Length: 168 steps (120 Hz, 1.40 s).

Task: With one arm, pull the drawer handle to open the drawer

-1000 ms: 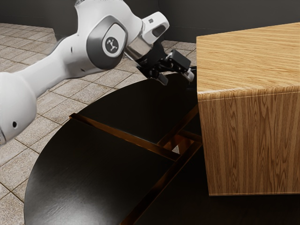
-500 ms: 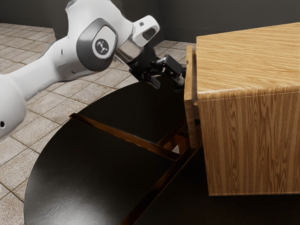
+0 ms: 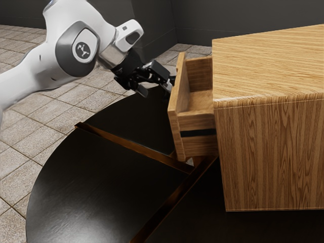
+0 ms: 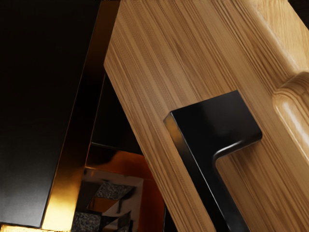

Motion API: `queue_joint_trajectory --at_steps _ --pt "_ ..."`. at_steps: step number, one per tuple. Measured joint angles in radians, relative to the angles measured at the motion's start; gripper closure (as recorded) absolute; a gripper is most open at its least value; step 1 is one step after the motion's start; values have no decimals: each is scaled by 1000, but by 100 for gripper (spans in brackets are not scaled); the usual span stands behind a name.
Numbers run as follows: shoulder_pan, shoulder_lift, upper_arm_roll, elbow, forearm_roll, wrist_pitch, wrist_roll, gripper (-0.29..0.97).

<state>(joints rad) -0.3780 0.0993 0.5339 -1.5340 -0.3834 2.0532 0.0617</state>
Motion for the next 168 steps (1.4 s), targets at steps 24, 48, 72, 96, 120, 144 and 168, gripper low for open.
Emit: queue_joint_trajectory --at_steps 24,48,72,96,120,144,168 --pt "-3 -50 31 -60 24 -5 7 0" --pt "-16 -84 76 -101 41 -11 16 0" --pt "-27 -133 111 -139 74 -24 22 0" --pt "-25 -144 144 -152 104 -35 27 0" --pt "-38 -147 177 -153 123 -52 32 0" --pt "-34 -158 181 -151 139 -65 36 0" --pt "-15 -176 183 -138 148 -74 39 0"
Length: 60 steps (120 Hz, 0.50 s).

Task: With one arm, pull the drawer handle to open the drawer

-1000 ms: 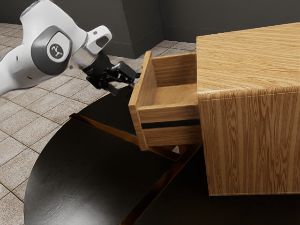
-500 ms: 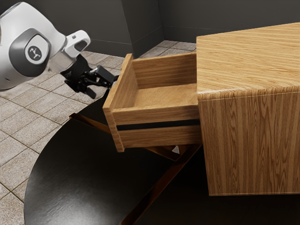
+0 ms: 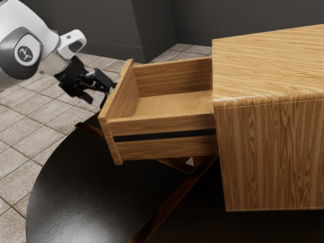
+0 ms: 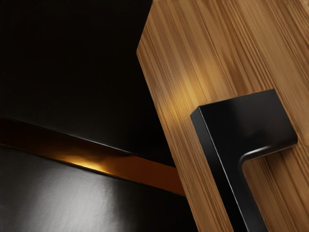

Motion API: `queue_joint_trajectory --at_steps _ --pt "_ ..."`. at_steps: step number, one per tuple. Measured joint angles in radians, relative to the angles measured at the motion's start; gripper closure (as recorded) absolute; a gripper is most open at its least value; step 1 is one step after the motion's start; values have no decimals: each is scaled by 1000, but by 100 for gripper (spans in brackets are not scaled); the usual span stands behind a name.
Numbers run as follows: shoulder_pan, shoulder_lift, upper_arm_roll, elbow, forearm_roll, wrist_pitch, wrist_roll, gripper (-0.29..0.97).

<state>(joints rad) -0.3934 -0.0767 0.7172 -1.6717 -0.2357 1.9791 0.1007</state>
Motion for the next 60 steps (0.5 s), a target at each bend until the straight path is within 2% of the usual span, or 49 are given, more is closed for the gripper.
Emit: queue_joint_trajectory --at_steps 30,36,40,46,53,60 --pt "13 -42 9 46 22 -30 3 0" --pt "2 -83 1 61 60 -55 3 0" --pt "-36 -120 -23 95 116 -91 3 0" --pt "-87 -155 -136 147 228 -165 4 0" --pt "-122 -172 -360 154 358 -239 6 0" --pt "-140 -179 -569 119 439 -297 -6 0"
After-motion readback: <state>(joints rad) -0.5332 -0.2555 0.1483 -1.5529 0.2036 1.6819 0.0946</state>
